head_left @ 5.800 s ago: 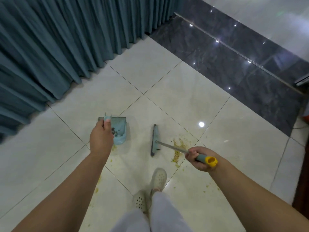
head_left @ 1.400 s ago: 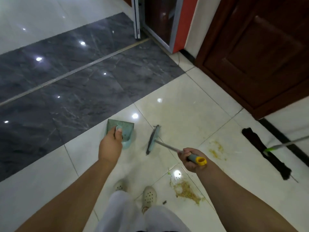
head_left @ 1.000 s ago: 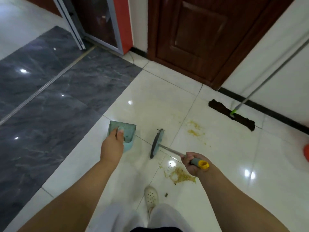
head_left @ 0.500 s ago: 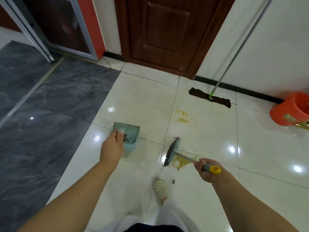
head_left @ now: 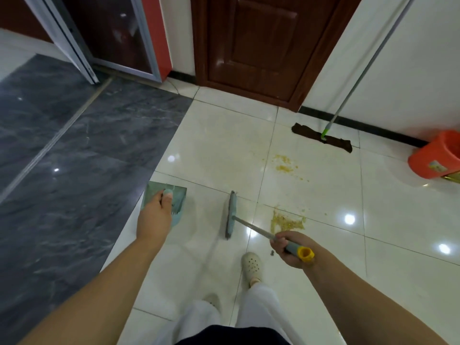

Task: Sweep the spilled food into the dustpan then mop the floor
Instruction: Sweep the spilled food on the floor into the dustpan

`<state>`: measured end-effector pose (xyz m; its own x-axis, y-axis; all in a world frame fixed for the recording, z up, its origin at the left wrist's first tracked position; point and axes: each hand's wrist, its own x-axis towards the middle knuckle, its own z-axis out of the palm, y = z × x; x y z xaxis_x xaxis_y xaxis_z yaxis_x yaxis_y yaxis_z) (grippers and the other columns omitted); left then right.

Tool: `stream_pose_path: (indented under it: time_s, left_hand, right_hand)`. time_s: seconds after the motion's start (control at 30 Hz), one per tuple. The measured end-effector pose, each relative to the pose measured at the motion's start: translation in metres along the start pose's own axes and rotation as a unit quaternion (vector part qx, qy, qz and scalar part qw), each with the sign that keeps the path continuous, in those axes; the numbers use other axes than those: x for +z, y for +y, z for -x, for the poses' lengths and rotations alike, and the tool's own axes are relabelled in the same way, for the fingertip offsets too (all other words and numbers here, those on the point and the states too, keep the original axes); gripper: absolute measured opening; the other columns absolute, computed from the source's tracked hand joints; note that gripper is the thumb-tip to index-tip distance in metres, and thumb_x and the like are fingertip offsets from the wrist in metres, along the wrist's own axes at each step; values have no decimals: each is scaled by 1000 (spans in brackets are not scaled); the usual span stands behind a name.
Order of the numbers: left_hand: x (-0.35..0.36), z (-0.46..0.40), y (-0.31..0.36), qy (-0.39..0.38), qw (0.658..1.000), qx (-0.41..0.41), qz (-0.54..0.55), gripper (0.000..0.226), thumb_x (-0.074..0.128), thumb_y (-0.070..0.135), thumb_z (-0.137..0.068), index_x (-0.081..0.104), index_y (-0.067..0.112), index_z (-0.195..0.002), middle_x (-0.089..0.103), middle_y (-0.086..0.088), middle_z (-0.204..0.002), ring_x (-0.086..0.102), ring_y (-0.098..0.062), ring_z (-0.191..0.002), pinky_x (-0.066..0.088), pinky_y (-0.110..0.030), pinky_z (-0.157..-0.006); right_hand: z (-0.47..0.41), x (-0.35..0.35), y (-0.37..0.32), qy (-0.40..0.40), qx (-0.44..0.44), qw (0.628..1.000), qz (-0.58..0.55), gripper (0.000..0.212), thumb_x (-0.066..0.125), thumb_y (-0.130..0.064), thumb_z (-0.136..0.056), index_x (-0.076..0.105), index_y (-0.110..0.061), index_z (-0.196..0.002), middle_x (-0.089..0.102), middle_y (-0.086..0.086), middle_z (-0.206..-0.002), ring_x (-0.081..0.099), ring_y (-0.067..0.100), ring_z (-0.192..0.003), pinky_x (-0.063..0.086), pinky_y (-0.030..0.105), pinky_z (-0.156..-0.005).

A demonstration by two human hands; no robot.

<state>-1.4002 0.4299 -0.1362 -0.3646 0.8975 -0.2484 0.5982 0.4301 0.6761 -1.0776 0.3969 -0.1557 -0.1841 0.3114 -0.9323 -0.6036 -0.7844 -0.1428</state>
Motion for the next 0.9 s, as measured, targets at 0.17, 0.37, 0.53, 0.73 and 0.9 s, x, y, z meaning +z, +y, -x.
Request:
stream_pose_path:
  time_s: [0.17, 0.37, 0.53, 0.73, 0.9]
  left_hand:
    - [-31, 11, -28, 36, 999, -31, -8, 46, 30, 40, -102, 58, 6, -111, 66, -18, -93, 61, -35, -86, 45, -35, -70]
    - [-52, 20, -52, 60, 995, -74, -3, 44, 30, 39, -101, 57, 4, -102, 62, -14, -82, 60, -34, -83, 45, -38, -72]
    - [-54, 27, -70, 74, 993, -96, -3, 51, 28, 43, -101, 57, 3, -114, 66, -19, -98, 62, -38, -93, 47, -40, -77]
    - [-43, 34, -66, 75, 990, -117, -30, 46, 29, 37, -102, 56, 6, -122, 63, -17, -91, 61, -37, -92, 40, -32, -69]
    - [-15, 36, -50, 60, 992, -112, -24, 45, 30, 37, -102, 56, 7, -122, 66, -18, -95, 62, -36, -92, 42, -33, -70]
  right_hand:
    - [-17, 44, 37, 2, 80, 992, 98, 6, 41, -1, -96, 45, 3, -94, 50, 15, -51, 45, 9, -26, 40, 13, -27]
    - [-37, 89, 80, -5, 156, 970, 183, 7, 43, -2, -94, 46, 3, -91, 52, 15, -66, 46, 10, -27, 40, 15, -28]
    - [-58, 108, 113, -22, 213, 947, 239, 10, 42, -4, -94, 48, 3, -89, 54, 12, -59, 47, 9, -27, 42, 13, -31]
    - [-66, 97, 116, 12, 220, 946, 237, 12, 45, -3, -94, 50, 5, -87, 52, 13, -70, 46, 10, -25, 41, 15, -28]
    - [-58, 57, 70, 36, 185, 955, 227, 5, 44, 1, -93, 48, 4, -92, 53, 17, -79, 44, 10, -26, 40, 15, -27]
